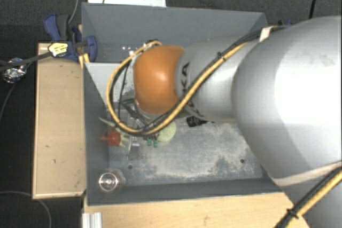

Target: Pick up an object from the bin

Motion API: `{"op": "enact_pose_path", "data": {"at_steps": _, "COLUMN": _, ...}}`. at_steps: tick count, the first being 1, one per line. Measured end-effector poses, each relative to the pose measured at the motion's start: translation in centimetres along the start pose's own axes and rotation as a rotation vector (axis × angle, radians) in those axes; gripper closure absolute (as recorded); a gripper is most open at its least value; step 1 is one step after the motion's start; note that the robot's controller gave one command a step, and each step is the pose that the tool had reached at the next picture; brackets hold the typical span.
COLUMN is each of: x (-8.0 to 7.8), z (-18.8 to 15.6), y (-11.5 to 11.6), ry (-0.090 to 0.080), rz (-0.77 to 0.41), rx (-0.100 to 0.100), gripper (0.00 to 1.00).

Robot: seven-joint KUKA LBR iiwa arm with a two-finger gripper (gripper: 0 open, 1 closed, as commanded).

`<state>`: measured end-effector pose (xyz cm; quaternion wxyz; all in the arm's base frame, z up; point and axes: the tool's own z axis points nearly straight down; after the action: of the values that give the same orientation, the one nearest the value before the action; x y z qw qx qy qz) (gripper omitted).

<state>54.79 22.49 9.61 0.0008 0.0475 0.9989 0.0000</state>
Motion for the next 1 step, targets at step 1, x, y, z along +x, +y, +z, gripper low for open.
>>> {"op": "enact_pose_path", "data": {"at_steps": 1, "x": -0.86, "z": 1.32, "y": 1.35, "ry": -0.005, "rz": -0.002, "rx": -0.004, "gripper": 0.0}}
